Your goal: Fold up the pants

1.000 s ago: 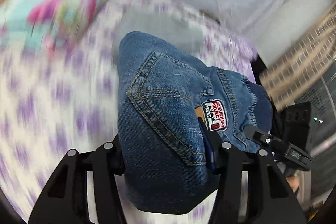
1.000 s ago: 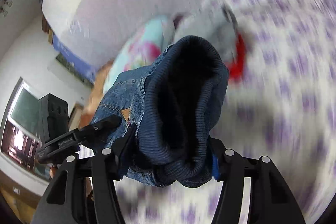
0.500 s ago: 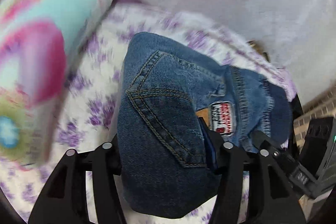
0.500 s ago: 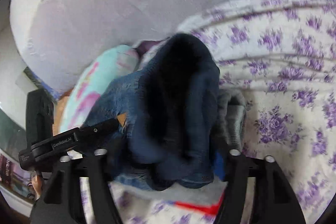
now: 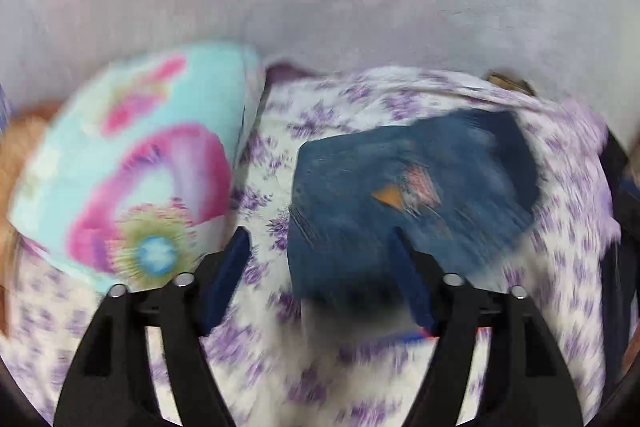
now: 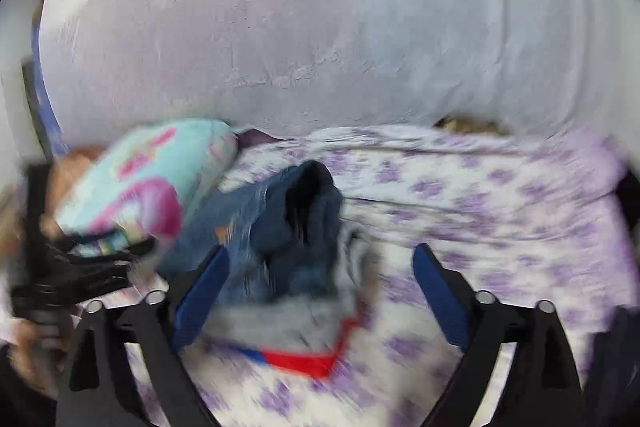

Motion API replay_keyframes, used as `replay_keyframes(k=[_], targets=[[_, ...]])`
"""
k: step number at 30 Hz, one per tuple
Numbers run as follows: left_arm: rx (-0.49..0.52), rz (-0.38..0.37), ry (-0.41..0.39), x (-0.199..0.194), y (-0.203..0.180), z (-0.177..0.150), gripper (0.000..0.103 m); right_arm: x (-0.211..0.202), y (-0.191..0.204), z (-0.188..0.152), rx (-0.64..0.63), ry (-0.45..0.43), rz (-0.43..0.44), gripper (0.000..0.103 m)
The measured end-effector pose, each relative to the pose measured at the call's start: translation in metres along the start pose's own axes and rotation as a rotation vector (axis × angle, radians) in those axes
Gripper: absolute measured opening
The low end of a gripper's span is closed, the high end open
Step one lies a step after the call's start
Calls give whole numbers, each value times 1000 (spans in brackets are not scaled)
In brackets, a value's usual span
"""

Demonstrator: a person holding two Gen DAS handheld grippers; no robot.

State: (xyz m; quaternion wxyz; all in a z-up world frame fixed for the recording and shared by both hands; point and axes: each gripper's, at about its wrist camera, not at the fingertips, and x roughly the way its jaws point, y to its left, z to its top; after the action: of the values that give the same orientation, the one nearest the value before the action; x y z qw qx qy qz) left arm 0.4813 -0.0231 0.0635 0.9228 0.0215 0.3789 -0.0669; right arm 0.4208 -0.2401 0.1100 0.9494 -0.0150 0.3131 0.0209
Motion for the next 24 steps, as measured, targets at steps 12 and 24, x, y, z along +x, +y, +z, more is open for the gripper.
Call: replay_keyframes(k=[12,24], targets=[[-9,114,-214,-167,-39,-168,98,-117,26,-155,154,-121,27,99],[8,179,-175,-134,-34,-188,98,-87,37,-188,44,-102,-86,99]])
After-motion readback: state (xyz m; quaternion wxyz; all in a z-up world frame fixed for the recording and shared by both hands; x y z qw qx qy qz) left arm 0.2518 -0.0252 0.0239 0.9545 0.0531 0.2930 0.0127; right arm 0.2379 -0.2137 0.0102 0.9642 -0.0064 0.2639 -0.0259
